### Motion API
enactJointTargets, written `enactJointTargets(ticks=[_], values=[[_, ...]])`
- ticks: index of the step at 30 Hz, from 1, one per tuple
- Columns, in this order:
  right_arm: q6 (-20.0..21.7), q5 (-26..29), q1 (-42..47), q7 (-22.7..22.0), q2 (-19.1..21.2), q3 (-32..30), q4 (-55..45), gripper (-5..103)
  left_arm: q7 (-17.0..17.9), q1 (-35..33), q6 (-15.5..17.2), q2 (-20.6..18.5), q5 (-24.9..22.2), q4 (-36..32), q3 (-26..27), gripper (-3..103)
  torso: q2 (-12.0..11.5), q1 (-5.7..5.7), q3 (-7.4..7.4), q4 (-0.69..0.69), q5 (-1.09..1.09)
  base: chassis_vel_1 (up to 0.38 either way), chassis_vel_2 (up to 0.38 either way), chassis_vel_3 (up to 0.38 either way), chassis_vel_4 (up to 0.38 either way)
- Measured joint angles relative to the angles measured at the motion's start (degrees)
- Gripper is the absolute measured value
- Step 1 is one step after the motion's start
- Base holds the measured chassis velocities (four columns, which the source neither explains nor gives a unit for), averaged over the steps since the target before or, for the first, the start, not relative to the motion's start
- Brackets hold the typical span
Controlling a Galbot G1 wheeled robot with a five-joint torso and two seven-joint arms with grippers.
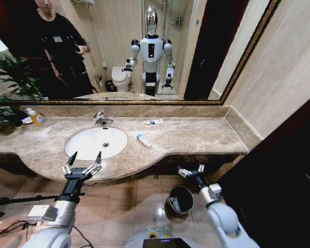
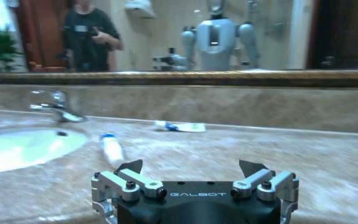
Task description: Pick up the trash from the sink and place it in the trash bin.
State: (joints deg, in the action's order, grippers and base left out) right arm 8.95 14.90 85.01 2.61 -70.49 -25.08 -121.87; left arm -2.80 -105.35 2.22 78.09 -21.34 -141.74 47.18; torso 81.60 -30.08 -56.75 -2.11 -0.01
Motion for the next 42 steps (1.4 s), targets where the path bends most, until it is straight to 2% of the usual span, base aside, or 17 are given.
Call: enactJointTargets(ticks=[7, 8, 12, 14, 17, 26, 35, 42], values=[[4.12, 1.16, -10.99, 0.60, 3.92, 7.65, 4.36, 100, 0.00, 0.00, 0.00, -0.01, 0.00, 0.00, 0.00, 100, 0.00, 0.00, 0.00, 0.01, 0.02, 0.000, 0.000, 0.000, 0.000], [4.12, 1.16, -10.99, 0.60, 3.92, 7.65, 4.36, 100, 0.00, 0.00, 0.00, -0.01, 0.00, 0.00, 0.00, 100, 0.00, 0.00, 0.00, 0.01, 0.02, 0.000, 0.000, 0.000, 0.000], [5.95, 2.39, -21.10, -0.18, 4.78, 14.59, 9.51, 100, 0.00, 0.00, 0.00, 0.00, 0.00, 0.00, 0.00, 100, 0.00, -0.01, 0.00, -0.01, 0.01, 0.000, 0.000, 0.000, 0.000], [6.20, 2.67, -22.31, -0.34, 4.78, 15.44, 10.17, 100, -0.01, -0.01, 0.00, 0.00, 0.00, 0.00, 0.00, 100, 0.00, 0.00, -0.01, -0.01, 0.01, 0.000, 0.000, 0.000, 0.000], [7.32, 4.45, -28.20, -1.44, 4.28, 20.47, 14.19, 100, -0.01, 0.00, 0.00, 0.00, 0.00, 0.00, 0.00, 100, -0.01, -0.01, -0.01, -0.01, 0.01, 0.000, 0.000, 0.000, 0.000], [8.01, 7.35, -40.24, -3.10, 1.78, 29.91, 24.18, 100, 0.00, 0.00, 0.00, -0.01, 0.00, 0.00, 0.00, 100, 0.00, -0.01, -0.01, 0.00, 0.01, 0.000, 0.000, 0.000, 0.000], [8.38, 10.46, -48.25, -4.67, -0.58, 35.11, 32.24, 100, 0.00, 0.00, 0.00, 0.00, 0.00, 0.00, 0.00, 100, -0.01, -0.01, 0.00, -0.01, -0.01, 0.000, 0.000, 0.000, 0.000], [9.32, 12.09, -49.65, -4.67, -0.60, 36.68, 35.12, 100, 0.00, 0.00, 0.00, 0.00, 0.00, 0.00, 0.00, 100, 0.00, 0.00, 0.00, 0.00, 0.00, 0.000, 0.000, 0.000, 0.000]])
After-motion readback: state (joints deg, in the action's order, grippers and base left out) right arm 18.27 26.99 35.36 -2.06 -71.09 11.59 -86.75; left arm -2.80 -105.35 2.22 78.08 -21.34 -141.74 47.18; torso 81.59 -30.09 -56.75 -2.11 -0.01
